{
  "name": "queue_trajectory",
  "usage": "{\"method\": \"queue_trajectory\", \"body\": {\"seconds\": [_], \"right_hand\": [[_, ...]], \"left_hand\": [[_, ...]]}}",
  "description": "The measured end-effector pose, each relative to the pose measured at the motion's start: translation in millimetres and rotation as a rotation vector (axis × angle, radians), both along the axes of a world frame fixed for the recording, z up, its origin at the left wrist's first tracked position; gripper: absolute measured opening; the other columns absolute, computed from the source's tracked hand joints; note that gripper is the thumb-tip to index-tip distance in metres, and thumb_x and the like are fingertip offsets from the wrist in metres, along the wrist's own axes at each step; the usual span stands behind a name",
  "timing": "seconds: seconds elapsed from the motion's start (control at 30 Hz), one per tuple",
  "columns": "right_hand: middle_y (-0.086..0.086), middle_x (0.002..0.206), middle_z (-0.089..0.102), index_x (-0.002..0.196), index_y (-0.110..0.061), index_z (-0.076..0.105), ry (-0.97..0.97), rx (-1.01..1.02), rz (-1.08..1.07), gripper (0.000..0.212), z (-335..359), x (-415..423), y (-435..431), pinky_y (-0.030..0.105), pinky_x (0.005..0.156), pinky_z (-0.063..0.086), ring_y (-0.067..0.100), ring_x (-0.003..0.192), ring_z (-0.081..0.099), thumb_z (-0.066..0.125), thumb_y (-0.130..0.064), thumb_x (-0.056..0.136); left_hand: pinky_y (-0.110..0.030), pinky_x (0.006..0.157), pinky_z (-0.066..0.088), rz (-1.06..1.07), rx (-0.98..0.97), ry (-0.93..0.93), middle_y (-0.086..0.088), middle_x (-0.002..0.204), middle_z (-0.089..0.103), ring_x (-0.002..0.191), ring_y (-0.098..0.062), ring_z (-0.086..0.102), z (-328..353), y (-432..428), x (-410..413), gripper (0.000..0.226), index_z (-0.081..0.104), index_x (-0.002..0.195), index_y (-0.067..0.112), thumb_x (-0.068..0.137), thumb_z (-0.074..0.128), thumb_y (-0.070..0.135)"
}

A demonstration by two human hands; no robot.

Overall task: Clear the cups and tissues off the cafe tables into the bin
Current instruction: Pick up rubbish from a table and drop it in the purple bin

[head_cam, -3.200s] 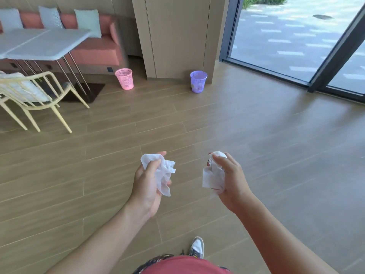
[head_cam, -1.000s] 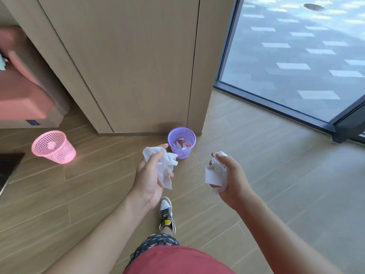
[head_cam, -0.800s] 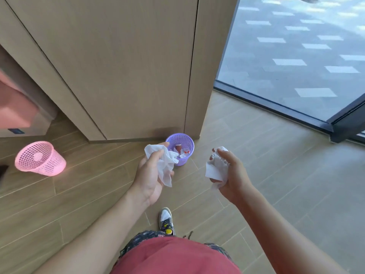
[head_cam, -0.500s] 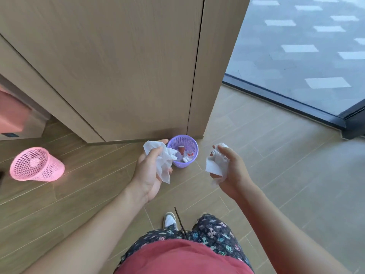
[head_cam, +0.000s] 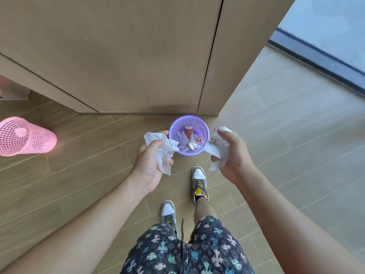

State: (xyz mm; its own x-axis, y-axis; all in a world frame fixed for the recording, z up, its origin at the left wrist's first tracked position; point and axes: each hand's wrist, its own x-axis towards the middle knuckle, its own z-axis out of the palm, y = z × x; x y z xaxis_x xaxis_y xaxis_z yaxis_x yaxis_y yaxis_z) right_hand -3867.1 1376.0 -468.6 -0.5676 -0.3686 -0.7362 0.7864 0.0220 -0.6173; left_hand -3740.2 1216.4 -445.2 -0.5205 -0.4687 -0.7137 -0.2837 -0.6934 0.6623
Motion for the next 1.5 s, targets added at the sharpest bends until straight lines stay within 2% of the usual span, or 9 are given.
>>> {"method": "queue_trajectory", "body": {"seconds": [0.4,0.57,0.93,1.1,1.17,1.23,1.3,1.43,1.5], "right_hand": [[-0.01,0.07,0.06,0.099,-0.022,0.055,-0.096,0.085,0.029,0.014,-173.2,-74.3,-6.3,0.028,0.048,0.032,0.016,0.064,0.063,0.064,-0.029,0.091],[-0.006,0.081,0.065,0.094,-0.024,0.059,-0.151,0.075,0.003,0.021,-230.7,-82.2,-21.1,0.022,0.04,0.04,0.033,0.097,0.067,0.072,-0.036,0.083],[-0.001,0.111,0.065,0.102,-0.027,0.06,-0.029,0.48,0.234,0.028,-379.8,-100.5,-93.7,0.042,0.098,0.054,0.021,0.103,0.066,0.066,-0.054,0.096],[0.002,0.11,0.059,0.129,-0.023,0.057,-0.136,0.424,0.303,0.055,-411.4,-97.1,-129.4,0.044,0.078,0.061,0.023,0.095,0.066,0.056,-0.067,0.096],[-0.001,0.112,0.054,0.138,-0.028,0.057,-0.239,0.313,0.277,0.056,-412.7,-90.9,-142.5,0.044,0.074,0.064,0.024,0.104,0.061,0.043,-0.068,0.101],[-0.006,0.128,0.06,0.132,-0.028,0.061,-0.325,0.258,0.262,0.053,-408.9,-87.3,-151.7,0.043,0.101,0.056,0.022,0.127,0.055,0.033,-0.064,0.106],[0.0,0.158,0.049,0.146,-0.019,0.055,-0.333,0.257,0.274,0.065,-409.0,-84.5,-155.9,0.042,0.116,0.042,0.027,0.146,0.046,0.031,-0.064,0.106],[-0.002,0.148,0.055,0.147,-0.025,0.051,-0.346,0.31,0.266,0.075,-410.8,-82.4,-159.7,0.041,0.103,0.052,0.024,0.133,0.053,0.038,-0.079,0.096],[0.002,0.139,0.058,0.143,-0.025,0.051,-0.319,0.312,0.257,0.069,-408.1,-84.6,-158.5,0.036,0.083,0.059,0.022,0.123,0.058,0.037,-0.076,0.098]], "left_hand": [[-0.025,0.052,0.039,-0.013,0.016,-0.197,-0.017,0.101,0.061,0.071,-0.024,0.05,-193.9,-21.6,-82.7,0.023,0.063,0.109,0.014,0.096,0.047,0.005],[-0.026,0.053,0.036,-0.017,0.012,-0.218,-0.015,0.094,0.062,0.058,-0.022,0.043,-235.0,-25.6,-88.1,0.022,0.061,0.113,0.008,0.096,0.048,0.004],[-0.025,0.054,0.038,-0.023,-0.007,-0.282,-0.001,0.08,0.071,0.05,-0.017,0.049,-308.9,-31.6,-72.4,0.015,0.061,0.091,0.012,0.098,0.051,0.003],[-0.025,0.054,0.041,-0.037,0.002,-0.292,-0.016,0.089,0.068,0.065,-0.022,0.058,-335.3,-33.1,-61.0,0.026,0.069,0.076,0.028,0.092,0.057,0.012],[-0.025,0.056,0.041,-0.041,0.018,-0.299,-0.02,0.092,0.068,0.064,-0.021,0.057,-340.8,-33.9,-56.7,0.018,0.072,0.081,0.029,0.085,0.058,0.018],[-0.026,0.058,0.041,-0.022,0.026,-0.316,-0.02,0.095,0.07,0.058,-0.017,0.054,-344.8,-35.0,-52.7,0.02,0.074,0.089,0.027,0.091,0.058,0.015],[-0.027,0.06,0.042,-0.015,0.021,-0.325,-0.02,0.096,0.072,0.06,-0.017,0.056,-346.3,-35.5,-49.7,0.028,0.075,0.09,0.028,0.097,0.054,0.01],[-0.026,0.061,0.044,-0.013,0.014,-0.319,-0.027,0.104,0.072,0.073,-0.021,0.063,-344.4,-38.8,-47.8,0.024,0.073,0.1,0.022,0.098,0.053,0.01],[-0.025,0.06,0.045,-0.012,0.018,-0.303,-0.027,0.109,0.072,0.079,-0.022,0.064,-344.2,-40.4,-49.0,0.018,0.072,0.103,0.021,0.093,0.057,0.015]]}}
